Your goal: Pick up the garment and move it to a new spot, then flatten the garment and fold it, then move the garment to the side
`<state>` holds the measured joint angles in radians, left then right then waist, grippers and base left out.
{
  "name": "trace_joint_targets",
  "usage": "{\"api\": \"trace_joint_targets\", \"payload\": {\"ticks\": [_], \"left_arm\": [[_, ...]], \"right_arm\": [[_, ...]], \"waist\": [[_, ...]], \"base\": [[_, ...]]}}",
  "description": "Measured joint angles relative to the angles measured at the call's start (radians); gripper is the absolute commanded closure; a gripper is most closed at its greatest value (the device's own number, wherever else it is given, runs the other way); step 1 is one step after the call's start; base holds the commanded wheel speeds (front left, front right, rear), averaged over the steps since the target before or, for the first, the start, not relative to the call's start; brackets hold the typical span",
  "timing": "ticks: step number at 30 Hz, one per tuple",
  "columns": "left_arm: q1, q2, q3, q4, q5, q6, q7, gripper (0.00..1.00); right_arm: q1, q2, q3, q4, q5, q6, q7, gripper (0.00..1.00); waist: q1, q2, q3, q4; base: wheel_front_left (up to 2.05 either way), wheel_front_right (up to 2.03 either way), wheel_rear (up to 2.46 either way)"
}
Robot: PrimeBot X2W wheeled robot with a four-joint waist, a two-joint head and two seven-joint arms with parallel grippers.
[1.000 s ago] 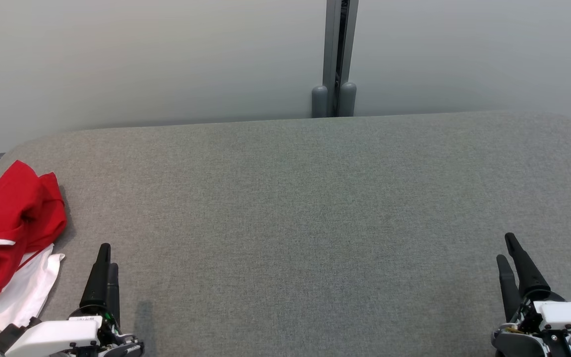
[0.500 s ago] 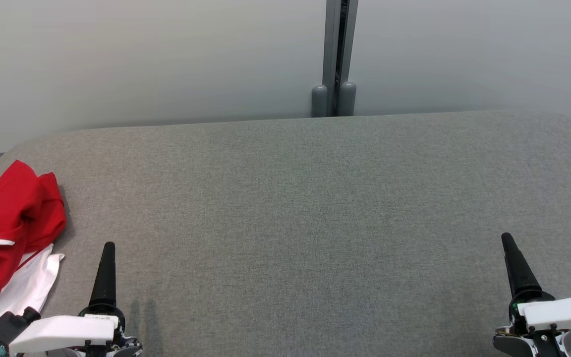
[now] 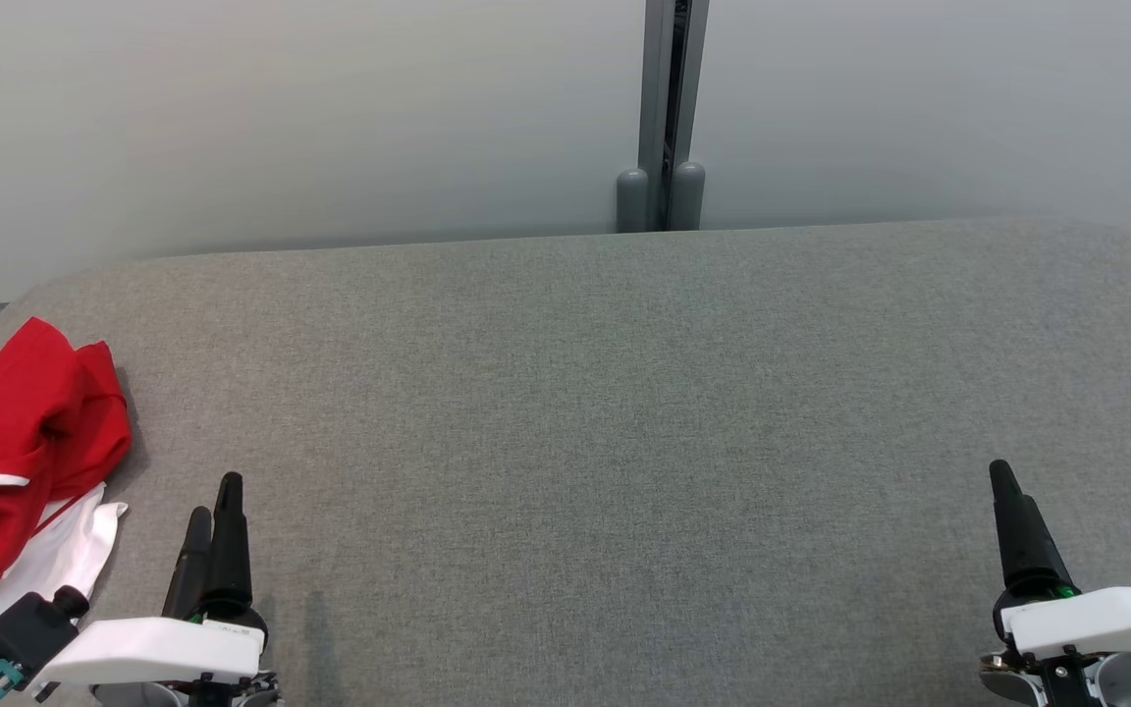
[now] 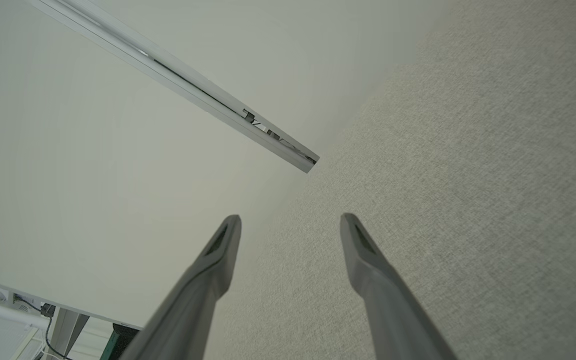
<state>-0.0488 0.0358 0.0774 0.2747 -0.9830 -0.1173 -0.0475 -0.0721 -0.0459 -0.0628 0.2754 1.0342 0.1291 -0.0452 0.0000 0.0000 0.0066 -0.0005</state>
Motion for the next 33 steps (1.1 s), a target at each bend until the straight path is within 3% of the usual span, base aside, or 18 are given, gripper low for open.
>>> {"api": "trace_joint_targets", "payload": {"ticks": [33], "left_arm": [[0.005, 0.006, -0.021, -0.015, 0.466, 0.05, -0.099, 0.0]], "right_arm": [[0.016, -0.001, 0.005, 0.016, -0.445, 0.0, -0.1, 0.0]], "waist": [[0.0, 0.0, -0.003, 0.005]], "base": [[0.0, 0.0, 0.0]]}}
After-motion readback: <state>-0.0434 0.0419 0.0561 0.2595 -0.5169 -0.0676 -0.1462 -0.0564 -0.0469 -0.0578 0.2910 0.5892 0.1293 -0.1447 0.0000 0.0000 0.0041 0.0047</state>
